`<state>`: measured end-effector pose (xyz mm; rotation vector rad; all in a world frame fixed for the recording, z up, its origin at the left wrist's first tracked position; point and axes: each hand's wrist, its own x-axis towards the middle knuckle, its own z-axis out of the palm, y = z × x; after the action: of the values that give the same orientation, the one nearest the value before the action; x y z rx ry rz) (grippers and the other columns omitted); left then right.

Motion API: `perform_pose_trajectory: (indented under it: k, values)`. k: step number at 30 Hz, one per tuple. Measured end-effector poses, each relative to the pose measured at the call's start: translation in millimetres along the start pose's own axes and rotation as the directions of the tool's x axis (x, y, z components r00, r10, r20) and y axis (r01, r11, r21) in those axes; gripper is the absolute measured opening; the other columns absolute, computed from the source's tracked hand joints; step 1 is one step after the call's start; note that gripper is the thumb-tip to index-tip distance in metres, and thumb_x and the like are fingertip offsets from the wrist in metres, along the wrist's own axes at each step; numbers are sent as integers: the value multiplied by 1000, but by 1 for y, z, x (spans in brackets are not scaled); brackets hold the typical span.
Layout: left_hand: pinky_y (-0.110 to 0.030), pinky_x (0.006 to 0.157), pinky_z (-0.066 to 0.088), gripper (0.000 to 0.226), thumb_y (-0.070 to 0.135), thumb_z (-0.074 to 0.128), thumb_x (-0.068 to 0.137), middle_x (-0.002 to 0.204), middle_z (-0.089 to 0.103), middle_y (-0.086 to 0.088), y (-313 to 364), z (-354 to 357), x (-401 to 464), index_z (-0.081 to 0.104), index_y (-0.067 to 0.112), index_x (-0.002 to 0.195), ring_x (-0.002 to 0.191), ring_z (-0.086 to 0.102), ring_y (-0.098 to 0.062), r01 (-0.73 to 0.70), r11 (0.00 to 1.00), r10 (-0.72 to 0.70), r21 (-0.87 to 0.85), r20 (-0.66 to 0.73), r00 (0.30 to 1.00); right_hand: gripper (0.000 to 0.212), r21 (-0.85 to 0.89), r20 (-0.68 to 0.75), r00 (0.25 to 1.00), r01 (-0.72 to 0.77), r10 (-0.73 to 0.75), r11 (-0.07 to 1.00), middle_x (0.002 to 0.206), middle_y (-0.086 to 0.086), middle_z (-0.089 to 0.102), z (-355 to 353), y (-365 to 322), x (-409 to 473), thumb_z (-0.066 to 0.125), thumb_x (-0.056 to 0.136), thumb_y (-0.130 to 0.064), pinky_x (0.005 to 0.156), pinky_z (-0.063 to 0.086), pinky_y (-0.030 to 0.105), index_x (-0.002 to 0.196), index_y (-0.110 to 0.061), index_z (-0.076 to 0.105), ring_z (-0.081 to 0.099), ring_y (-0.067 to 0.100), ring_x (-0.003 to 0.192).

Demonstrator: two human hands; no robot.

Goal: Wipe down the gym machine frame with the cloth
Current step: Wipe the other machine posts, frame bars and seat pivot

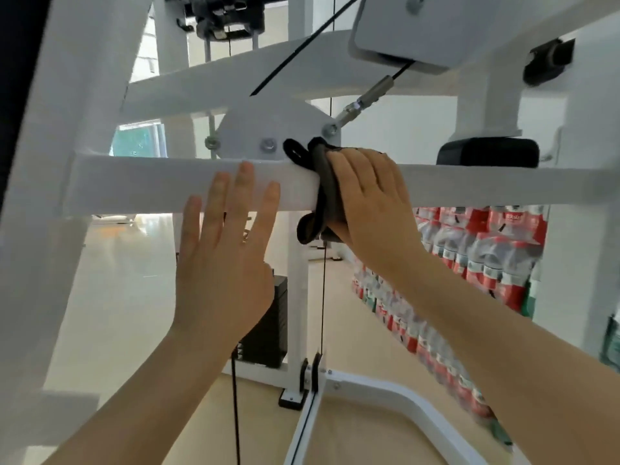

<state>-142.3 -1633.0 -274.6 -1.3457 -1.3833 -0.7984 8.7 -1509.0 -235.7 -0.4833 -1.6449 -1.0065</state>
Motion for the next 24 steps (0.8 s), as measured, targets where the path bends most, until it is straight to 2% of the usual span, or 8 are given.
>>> perform_pose_trajectory:
  k: [4, 7, 10, 12, 15, 17, 21, 24]
  values:
    - [-44, 112, 4, 92, -1, 66, 63, 150, 21, -20, 30, 9, 13, 26, 12, 145, 136, 16, -36, -18, 999, 19, -36, 34, 999, 61, -53, 127, 987, -91, 98, 994, 124, 17, 54, -16, 63, -26, 57, 81, -38, 107, 34, 48, 129, -2, 43, 46, 34, 117]
    - [-47, 111, 11, 88, -3, 67, 63, 148, 25, -23, 36, 13, 13, 33, 10, 142, 134, 18, -38, -3, 1000, 3, -23, 34, 999, 65, -88, 176, 974, -127, 141, 988, 122, 18, 54, -20, 84, -37, 50, 81, -43, 108, 32, 47, 129, 1, 46, 47, 35, 118]
    - [-50, 109, 16, 82, -4, 60, 63, 146, 27, -26, 40, 13, 14, 37, 7, 141, 132, 19, -41, 4, 1000, -4, 1, 14, 1000, 66, -124, 105, 979, -163, 176, 979, 122, 17, 55, -14, 72, -32, 70, 77, -30, 107, 34, 48, 130, -2, 44, 48, 36, 118]
    - [-51, 108, 18, 81, -2, 59, 63, 146, 27, -27, 47, 11, 14, 37, 6, 140, 132, 21, -43, 32, 999, -32, 10, 32, 999, 67, -64, 66, 991, -114, 118, 991, 126, 17, 55, -9, 43, -23, 75, 74, -21, 108, 31, 48, 132, -3, 46, 46, 37, 121]
    - [-52, 108, 20, 82, -5, 64, 61, 147, 27, -27, 52, 9, 14, 38, 6, 139, 132, 24, -44, 87, 996, -88, 28, 62, 994, 53, 94, -2, 1000, -16, 16, 995, 136, 18, 50, -5, -1, -9, 59, 84, -18, 111, 28, 49, 133, -2, 48, 41, 38, 129]
    - [-53, 108, 21, 83, -5, 64, 60, 146, 28, -27, 54, 7, 14, 39, 5, 138, 132, 27, -46, 90, 995, -93, 35, 76, 993, 52, 134, 5, 999, 31, -32, 990, 140, 16, 46, -6, -2, -8, 54, 87, -16, 112, 28, 48, 137, -3, 44, 39, 36, 132]
    - [-51, 109, 18, 85, -6, 65, 60, 147, 26, -27, 57, 5, 15, 37, 6, 140, 133, 25, -46, 92, 995, -95, 42, 94, 991, 53, 13, 66, 994, 88, -89, 996, 143, 16, 43, -13, 48, -27, 41, 90, -20, 113, 26, 45, 140, -7, 28, 37, 34, 134]
    - [-51, 109, 17, 86, -6, 66, 63, 148, 25, -26, 53, 4, 14, 35, 8, 142, 134, 25, -45, 86, 995, -92, 56, 118, 989, 59, -62, 90, 996, 13, -8, 998, 137, 18, 47, -16, 87, -45, 57, 88, -19, 111, 26, 45, 137, -5, 28, 41, 37, 130]
